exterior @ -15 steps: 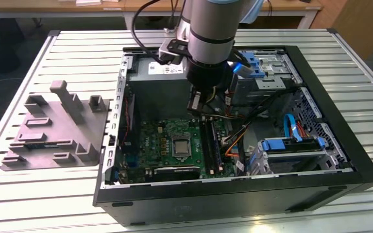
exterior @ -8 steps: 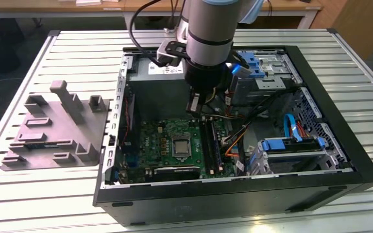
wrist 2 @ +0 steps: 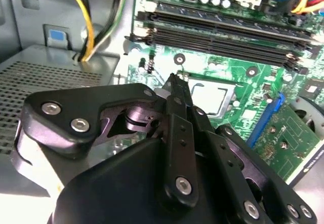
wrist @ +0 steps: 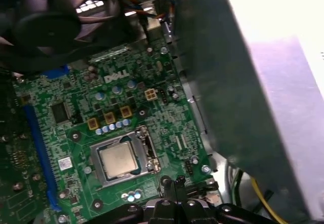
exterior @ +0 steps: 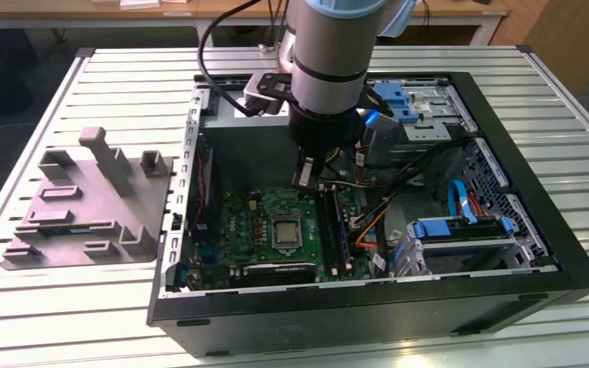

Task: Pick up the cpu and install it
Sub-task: 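Install the first cpu locking lever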

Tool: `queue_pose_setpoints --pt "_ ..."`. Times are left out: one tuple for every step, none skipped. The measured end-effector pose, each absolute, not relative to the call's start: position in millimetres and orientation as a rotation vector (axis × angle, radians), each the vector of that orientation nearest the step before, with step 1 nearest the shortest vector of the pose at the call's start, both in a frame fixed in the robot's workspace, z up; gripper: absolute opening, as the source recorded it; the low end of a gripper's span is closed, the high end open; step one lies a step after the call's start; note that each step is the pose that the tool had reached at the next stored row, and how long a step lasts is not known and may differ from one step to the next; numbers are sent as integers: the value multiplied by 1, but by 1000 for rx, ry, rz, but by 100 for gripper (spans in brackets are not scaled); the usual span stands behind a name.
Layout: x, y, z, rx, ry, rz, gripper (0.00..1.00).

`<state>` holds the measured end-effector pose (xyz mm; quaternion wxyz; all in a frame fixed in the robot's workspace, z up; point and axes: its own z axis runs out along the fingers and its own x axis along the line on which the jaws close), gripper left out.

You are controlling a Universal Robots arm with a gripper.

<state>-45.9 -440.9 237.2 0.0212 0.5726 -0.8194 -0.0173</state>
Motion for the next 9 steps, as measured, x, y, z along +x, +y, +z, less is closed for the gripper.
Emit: queue_pose_setpoints --pt "-46 -441 237 1777 -2538 -54 11" --pt "-46 -441 237 1779 -2537 -54 11" --pt "-46 -442 237 1779 -2537 -53 11" --pt "-46 -442 237 1779 -2537 -53 11" --pt "-46 -442 237 1779 -2537 -53 11" --pt "-46 -442 237 1779 -2537 -53 11" --pt "-46 -442 237 1780 -2537 -54 11" --pt "-46 -443 237 1781 -2537 -55 11" --pt "-46 -444 237 1783 -2535 -55 11"
